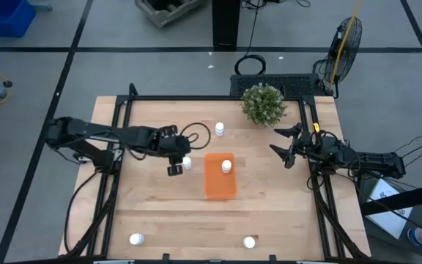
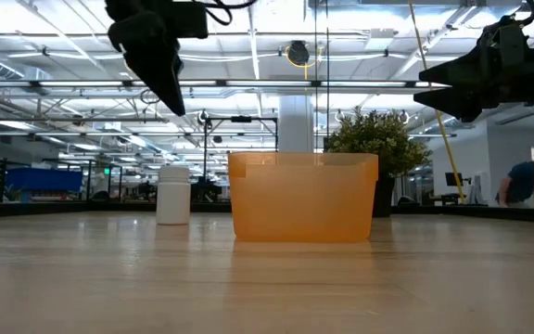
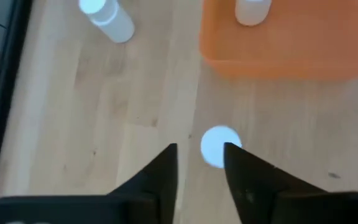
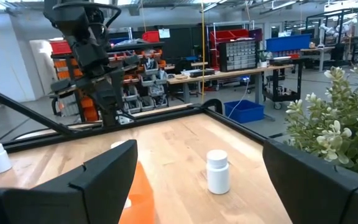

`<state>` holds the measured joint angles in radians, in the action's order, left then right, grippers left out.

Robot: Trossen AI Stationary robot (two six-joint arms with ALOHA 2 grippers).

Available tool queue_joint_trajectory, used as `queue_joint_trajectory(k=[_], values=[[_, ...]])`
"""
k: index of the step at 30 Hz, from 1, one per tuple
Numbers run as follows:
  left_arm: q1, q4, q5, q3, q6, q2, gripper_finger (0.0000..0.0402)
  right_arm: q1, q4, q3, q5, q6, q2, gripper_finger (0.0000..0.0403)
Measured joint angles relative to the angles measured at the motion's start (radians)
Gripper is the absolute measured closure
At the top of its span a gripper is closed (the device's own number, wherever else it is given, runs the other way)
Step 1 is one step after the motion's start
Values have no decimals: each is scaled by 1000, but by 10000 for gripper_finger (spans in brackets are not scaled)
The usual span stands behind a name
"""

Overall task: Pick and place pill bottles into a basket
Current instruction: Put the white pill bottle into the orange container

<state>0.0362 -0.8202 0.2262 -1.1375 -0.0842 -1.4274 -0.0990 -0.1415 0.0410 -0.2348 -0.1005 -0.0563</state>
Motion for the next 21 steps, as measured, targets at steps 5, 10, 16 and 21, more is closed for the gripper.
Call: queue_joint_trajectory(k=[5, 10, 16, 21], values=[[-11, -9, -59, -19, 14, -73, 194, 0, 2, 0, 0, -12, 0, 64], [-32, -53, -113, -19, 23, -152, 169, 0, 4, 0, 3, -12, 0, 64], [-48, -43, -148, -19, 57, -210, 168, 0, 2, 0, 4, -12, 0, 64], [-57, -39, -150, -18, 66, -236, 173, 0, 4, -1, 4, -12, 0, 64]])
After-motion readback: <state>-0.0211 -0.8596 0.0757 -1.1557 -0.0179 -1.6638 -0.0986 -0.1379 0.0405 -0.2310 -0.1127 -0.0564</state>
